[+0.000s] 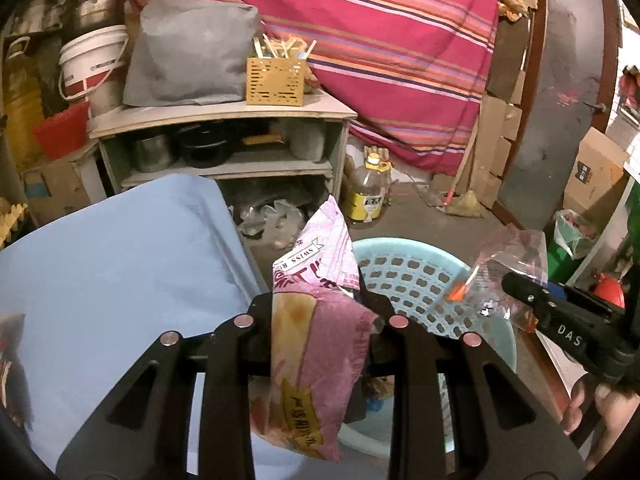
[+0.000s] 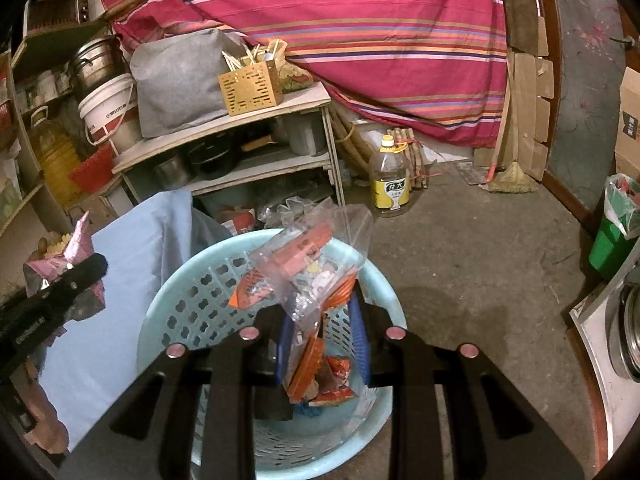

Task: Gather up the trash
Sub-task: 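Carry both bags over the basket and open both tools to drop them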

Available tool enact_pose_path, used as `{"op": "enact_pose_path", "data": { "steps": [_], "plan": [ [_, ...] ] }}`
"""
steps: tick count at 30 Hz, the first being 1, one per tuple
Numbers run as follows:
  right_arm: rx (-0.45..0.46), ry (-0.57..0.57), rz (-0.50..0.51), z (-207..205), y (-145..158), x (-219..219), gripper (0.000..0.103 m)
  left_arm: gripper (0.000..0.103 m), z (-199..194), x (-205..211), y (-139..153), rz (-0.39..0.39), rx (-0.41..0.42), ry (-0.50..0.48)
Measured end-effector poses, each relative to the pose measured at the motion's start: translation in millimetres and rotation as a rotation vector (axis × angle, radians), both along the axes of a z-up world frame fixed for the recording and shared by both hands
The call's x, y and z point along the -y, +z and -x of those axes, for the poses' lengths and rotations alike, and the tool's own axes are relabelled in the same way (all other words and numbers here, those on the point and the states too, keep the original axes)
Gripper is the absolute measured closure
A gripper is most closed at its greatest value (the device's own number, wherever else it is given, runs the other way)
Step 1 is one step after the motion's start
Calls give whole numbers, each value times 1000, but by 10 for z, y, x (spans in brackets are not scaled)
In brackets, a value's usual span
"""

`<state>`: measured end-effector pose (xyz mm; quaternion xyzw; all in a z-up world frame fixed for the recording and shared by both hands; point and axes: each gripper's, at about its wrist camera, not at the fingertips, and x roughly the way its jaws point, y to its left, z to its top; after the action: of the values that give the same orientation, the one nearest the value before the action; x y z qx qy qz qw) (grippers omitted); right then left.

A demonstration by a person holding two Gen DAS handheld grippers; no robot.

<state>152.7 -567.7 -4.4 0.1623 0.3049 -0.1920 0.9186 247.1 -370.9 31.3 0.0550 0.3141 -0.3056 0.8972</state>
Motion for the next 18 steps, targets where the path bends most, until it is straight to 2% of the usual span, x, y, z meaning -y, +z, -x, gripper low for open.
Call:
{"op": "enact_pose_path", "data": {
  "steps": [3,9,15,17,18],
  "plan": [
    [-12,-1,7,-11,-14,0,77,70,40,101,23,-11,14,-14],
    [-39,-11,-16,-52,-103,33,77,70,82,329,102,-25,22,-44],
    [-53,-14,-39,-77,-161,55,77,68,11,481,15,-70,6,-36],
    [-53,-14,-41,-81,-160,49,77,52,-24,510,-30,-84,-6,-23],
    [-53,-14,-40,-81,-160,50,77,34,-39,518,-47,-92,-11,-12]
  ]
}}
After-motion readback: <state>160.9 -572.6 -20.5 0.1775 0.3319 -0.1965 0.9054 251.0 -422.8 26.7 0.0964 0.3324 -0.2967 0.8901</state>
